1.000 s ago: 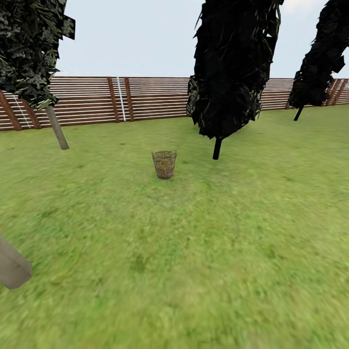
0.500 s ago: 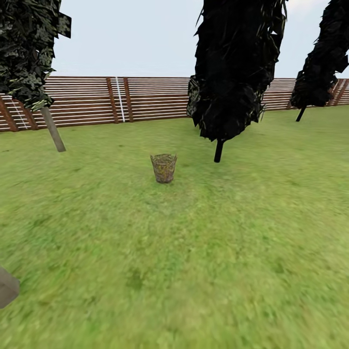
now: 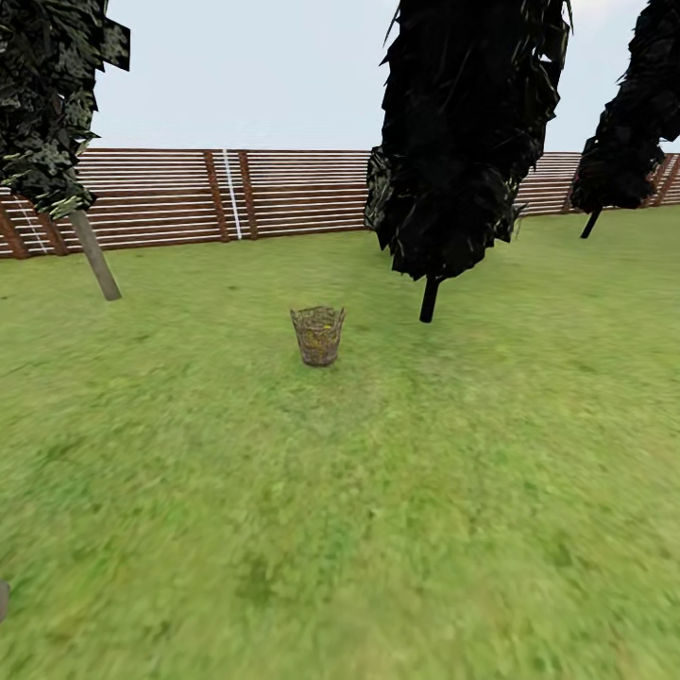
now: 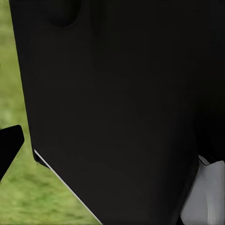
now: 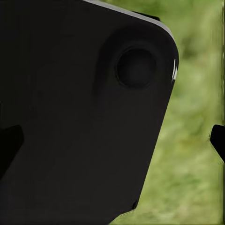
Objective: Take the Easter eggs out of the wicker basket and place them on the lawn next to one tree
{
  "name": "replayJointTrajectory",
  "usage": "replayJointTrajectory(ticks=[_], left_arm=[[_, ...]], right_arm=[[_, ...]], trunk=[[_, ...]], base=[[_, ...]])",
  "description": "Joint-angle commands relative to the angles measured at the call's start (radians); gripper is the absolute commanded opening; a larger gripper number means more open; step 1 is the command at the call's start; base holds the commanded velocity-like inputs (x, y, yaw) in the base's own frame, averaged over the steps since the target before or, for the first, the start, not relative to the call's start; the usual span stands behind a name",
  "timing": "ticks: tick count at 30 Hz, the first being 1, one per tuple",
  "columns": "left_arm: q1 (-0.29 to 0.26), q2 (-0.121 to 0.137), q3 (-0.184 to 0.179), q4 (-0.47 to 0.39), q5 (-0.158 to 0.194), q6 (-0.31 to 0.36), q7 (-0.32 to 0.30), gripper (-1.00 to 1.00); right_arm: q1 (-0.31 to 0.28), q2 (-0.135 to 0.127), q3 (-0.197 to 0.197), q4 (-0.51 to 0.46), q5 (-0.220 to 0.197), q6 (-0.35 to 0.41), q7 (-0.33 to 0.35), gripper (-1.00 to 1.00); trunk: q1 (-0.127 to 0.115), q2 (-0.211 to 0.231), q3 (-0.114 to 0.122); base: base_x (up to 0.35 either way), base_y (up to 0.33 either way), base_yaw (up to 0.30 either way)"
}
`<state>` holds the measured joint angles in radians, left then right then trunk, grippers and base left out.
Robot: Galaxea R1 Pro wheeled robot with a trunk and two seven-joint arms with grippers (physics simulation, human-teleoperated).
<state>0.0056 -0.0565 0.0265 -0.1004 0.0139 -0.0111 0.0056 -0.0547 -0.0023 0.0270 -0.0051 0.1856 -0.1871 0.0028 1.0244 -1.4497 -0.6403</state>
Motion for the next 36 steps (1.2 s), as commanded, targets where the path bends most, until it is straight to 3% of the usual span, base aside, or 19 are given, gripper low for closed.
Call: replayJointTrajectory(ticks=[1,36], left_arm=[[0.001,0.000,0.003,-0.002,0.001,-0.001,0.001,1.00],[0.001,0.000,0.003,-0.001,0.001,-0.001,0.004,1.00]], right_arm=[[0.000,-0.001,0.002,0.000,0.004,-0.003,0.000,1.00],[0.000,0.002,0.000,0.001,0.004,-0.005,0.005,1.00]], trunk=[[0.001,0.000,-0.001],[0.001,0.000,-0.001]], base=[[0.339,0.000,0.000],[0.339,0.000,0.000]])
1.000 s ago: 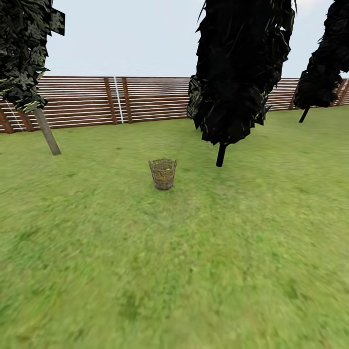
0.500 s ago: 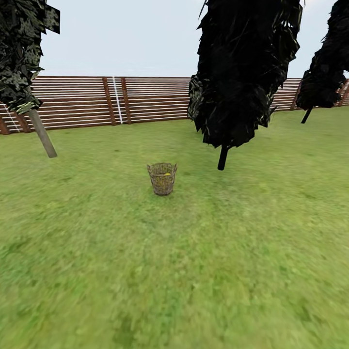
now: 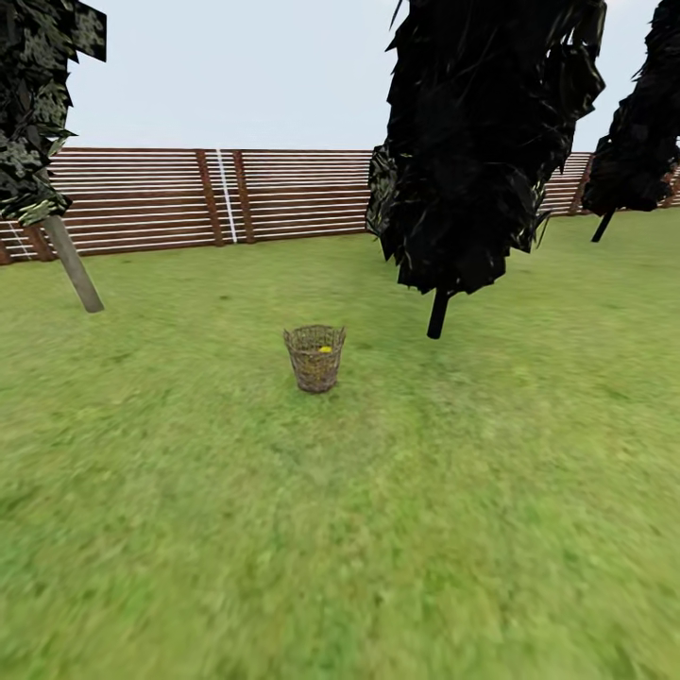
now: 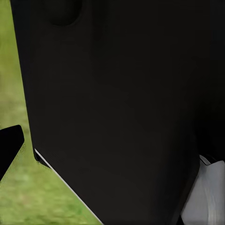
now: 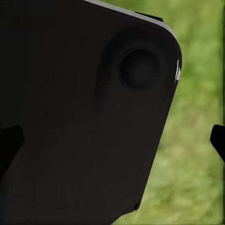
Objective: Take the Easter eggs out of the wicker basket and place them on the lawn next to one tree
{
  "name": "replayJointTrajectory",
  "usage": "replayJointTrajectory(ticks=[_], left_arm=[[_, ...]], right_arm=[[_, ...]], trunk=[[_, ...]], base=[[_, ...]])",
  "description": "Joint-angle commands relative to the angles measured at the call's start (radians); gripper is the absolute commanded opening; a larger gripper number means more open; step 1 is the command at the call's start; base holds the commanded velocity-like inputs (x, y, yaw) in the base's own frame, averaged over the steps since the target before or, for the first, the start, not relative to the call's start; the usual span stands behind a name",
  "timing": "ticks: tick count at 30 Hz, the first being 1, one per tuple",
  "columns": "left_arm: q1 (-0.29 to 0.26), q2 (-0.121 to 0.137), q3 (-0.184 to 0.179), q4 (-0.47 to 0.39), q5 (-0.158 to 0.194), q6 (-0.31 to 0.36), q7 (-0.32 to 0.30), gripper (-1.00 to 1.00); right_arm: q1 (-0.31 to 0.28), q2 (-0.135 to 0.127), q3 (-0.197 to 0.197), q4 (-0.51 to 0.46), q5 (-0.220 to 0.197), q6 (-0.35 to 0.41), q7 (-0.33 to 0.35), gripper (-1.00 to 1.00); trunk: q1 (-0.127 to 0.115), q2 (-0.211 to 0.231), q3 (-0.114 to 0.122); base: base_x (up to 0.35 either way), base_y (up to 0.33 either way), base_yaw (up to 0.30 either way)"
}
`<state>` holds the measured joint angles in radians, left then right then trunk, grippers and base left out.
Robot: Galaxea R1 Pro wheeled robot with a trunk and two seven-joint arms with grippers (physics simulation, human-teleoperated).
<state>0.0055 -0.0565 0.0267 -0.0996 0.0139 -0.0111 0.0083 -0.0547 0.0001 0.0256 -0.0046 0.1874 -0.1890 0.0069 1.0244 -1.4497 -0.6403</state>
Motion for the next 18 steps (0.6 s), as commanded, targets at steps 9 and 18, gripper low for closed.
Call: replayJointTrajectory(ticks=[9,18], left_arm=[[0.001,0.000,0.002,-0.002,0.001,-0.001,0.001,1.00],[0.001,0.000,0.002,-0.002,0.001,-0.001,0.001,1.00]], right_arm=[[-0.001,-0.001,0.001,0.001,0.001,-0.003,0.004,1.00],[-0.001,0.001,0.001,0.002,0.002,-0.003,0.004,1.00]], trunk=[[0.001,0.000,-0.001],[0.001,0.000,-0.001]], base=[[0.339,0.000,0.000],[0.339,0.000,0.105]])
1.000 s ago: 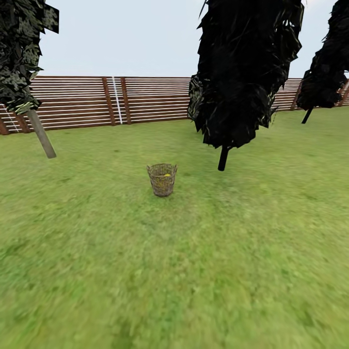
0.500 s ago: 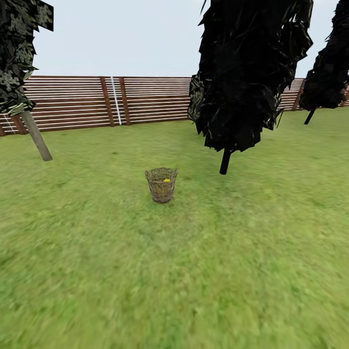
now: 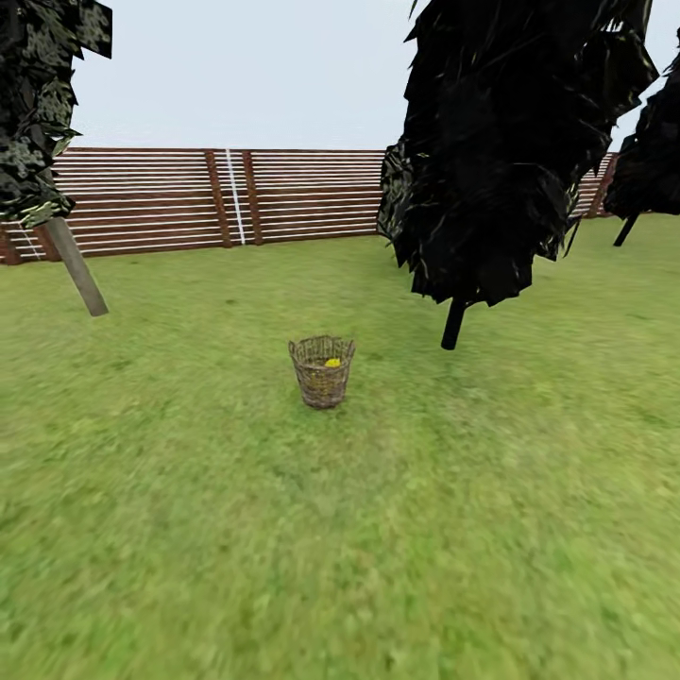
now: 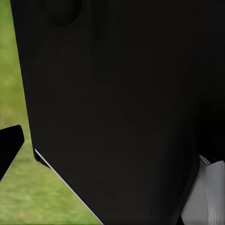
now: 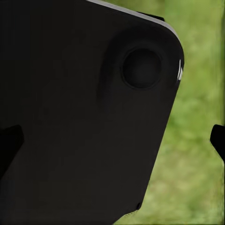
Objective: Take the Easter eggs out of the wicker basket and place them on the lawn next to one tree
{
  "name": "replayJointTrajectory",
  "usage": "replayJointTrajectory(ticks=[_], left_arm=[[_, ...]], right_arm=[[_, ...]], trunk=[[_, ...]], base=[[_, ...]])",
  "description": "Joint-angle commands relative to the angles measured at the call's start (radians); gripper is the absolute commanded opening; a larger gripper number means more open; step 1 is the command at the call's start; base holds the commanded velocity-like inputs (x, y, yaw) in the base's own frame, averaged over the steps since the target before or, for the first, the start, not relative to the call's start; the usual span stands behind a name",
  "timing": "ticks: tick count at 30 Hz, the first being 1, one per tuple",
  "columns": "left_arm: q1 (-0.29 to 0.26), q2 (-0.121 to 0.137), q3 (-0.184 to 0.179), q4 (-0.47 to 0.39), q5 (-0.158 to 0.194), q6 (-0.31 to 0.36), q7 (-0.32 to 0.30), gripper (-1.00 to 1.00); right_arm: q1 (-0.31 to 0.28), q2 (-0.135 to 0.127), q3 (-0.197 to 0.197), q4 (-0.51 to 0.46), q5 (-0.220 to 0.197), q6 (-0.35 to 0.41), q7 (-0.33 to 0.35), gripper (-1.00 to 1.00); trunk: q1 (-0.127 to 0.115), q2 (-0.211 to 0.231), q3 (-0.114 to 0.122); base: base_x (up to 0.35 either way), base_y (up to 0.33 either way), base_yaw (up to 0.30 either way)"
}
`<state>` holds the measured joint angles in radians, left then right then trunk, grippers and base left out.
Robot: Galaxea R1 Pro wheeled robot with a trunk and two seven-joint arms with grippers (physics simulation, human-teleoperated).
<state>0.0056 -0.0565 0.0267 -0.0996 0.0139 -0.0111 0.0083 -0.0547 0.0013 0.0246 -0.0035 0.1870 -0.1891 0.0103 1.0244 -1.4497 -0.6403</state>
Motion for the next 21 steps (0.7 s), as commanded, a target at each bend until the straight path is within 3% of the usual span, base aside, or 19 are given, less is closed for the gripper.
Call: replayJointTrajectory(ticks=[1,14,21], left_arm=[[0.001,0.000,0.002,-0.002,0.001,-0.001,0.001,1.00],[0.001,-0.001,0.003,-0.002,0.001,-0.001,0.002,1.00],[0.001,0.000,0.021,-0.002,0.016,-0.002,0.002,1.00]], right_arm=[[0.000,0.001,0.002,0.001,0.003,-0.002,0.001,1.00],[0.000,-0.005,0.003,0.000,0.004,0.000,-0.001,1.00],[0.000,-0.001,0.001,0.005,0.003,0.002,-0.002,1.00]], trunk=[[0.001,0.000,-0.001],[0.001,0.000,-0.001],[0.001,0.000,-0.001]], base=[[0.338,0.000,0.271],[0.339,0.000,0.043],[0.339,0.000,0.000]])
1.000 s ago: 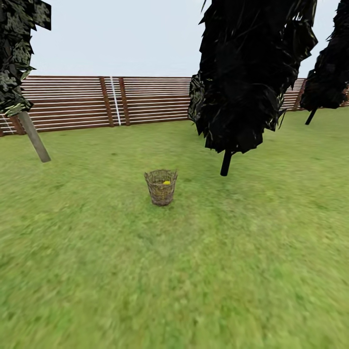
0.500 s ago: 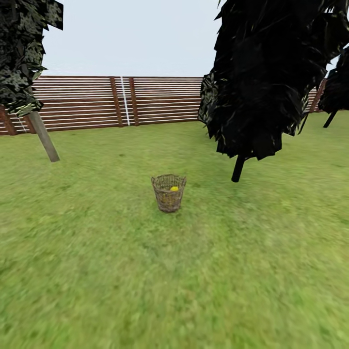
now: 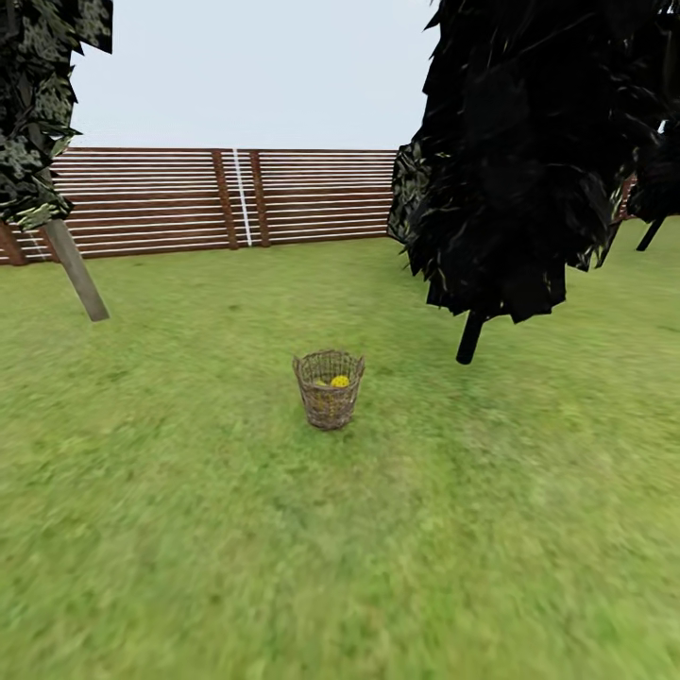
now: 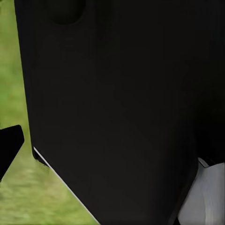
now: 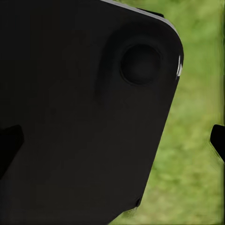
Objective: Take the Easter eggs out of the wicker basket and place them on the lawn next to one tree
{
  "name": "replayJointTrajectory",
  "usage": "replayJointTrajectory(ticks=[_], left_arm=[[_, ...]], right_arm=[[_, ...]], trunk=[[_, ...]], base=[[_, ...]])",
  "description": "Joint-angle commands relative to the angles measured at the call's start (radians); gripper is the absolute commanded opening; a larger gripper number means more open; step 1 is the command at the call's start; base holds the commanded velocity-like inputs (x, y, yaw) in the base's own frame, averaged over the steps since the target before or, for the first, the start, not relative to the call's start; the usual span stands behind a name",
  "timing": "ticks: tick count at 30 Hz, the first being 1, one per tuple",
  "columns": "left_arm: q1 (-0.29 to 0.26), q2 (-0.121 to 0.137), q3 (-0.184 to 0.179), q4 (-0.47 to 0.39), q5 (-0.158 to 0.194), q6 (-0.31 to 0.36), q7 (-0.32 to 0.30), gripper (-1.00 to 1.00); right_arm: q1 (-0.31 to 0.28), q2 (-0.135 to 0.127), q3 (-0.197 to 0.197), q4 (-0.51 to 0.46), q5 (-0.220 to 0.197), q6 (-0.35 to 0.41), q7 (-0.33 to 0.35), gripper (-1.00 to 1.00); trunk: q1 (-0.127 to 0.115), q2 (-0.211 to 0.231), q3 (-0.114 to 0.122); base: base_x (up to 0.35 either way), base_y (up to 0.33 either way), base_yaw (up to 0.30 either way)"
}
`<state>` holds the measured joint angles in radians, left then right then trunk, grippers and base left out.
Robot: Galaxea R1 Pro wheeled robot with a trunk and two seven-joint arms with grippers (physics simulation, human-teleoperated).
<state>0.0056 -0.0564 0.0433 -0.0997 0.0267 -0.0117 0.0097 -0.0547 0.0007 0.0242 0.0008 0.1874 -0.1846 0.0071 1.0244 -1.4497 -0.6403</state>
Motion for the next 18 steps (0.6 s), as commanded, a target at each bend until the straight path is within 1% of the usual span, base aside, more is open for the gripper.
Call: replayJointTrajectory(ticks=[1,12,15,18], left_arm=[[0.001,0.000,0.005,-0.002,0.004,-0.001,0.001,1.00],[0.001,0.000,0.009,-0.002,0.007,-0.002,0.002,1.00],[0.001,0.000,0.009,-0.002,0.007,-0.001,0.003,1.00],[0.001,0.003,0.012,-0.003,0.006,0.000,0.001,1.00]], right_arm=[[-0.001,0.000,0.002,0.001,0.003,-0.003,0.001,1.00],[-0.001,-0.002,0.003,0.000,0.004,-0.004,-0.002,1.00],[-0.001,-0.005,0.001,-0.003,0.001,-0.006,-0.002,1.00],[-0.001,-0.002,-0.002,-0.018,-0.002,-0.005,0.000,1.00]], trunk=[[0.001,0.000,-0.001],[0.001,0.000,-0.001],[0.001,0.000,-0.001],[0.001,0.000,-0.001]], base=[[0.339,0.000,0.000],[0.339,0.000,0.000],[0.339,0.000,0.000],[0.339,0.000,0.000]])
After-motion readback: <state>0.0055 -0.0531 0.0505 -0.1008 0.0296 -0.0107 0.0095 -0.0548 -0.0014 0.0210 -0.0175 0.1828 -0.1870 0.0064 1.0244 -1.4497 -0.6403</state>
